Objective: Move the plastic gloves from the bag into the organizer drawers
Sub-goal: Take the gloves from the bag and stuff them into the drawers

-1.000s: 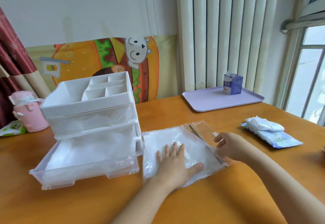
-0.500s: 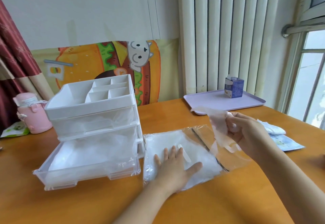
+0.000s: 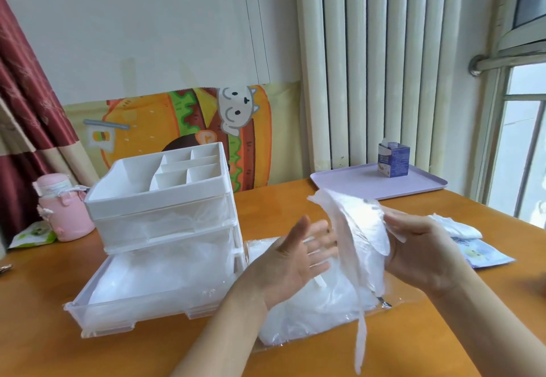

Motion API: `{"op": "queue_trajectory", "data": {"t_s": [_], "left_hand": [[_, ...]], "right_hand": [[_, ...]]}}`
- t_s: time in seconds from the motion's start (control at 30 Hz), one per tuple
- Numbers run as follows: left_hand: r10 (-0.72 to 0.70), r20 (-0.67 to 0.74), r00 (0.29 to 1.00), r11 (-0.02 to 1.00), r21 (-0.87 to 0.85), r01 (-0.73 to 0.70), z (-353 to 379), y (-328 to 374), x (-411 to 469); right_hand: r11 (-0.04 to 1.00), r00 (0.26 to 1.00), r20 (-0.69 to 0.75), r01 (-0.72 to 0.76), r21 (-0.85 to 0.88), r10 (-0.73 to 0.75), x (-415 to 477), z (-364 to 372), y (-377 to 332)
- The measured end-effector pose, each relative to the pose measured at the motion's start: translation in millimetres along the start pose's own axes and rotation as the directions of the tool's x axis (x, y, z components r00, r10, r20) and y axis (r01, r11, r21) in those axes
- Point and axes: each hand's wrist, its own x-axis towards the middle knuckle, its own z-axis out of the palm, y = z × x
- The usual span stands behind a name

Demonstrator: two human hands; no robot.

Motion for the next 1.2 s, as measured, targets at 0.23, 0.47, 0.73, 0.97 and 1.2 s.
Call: {"op": "queue_trajectory", "data": {"t_s": [0.23,0.47,0.73,0.97,1.2], "left_hand": [[0.13,0.248,0.96,0.987,-0.128,-0.1,19.5,-12.0,-6.1],[0.385,-0.248,0.889,0.891,0.349,-0.289,33.3,34.8,-25.9],[0.565,-0.087,0.82,0.381,0.91,-0.165,45.0,73.0,-79.1],[0.625,-0.084,0.776,0.297,0.945,-0.137,25.5,85.4,-112.7],[0.73,-0.279,0.624,0.356,0.935,0.002,-32.3,104.7,-144.4]], "right_hand": [[0.995,0.994,0.069,0.09,-0.039,-0.087,-8.2,3.9,2.7],[0.94,0.985,0.058,-0.138,-0.312,0.164,-5.5,-3.6,-5.4],[0.738,0.999,0.052,0.026,-0.674,0.012,-0.1,28.3,22.1],[0.347,0.995,0.019,0.053,-0.936,-0.101,2.7,63.6,56.1],[0.521,0.974,-0.165,-0.061,-0.851,-0.155,28.2,90.6,53.9]]}}
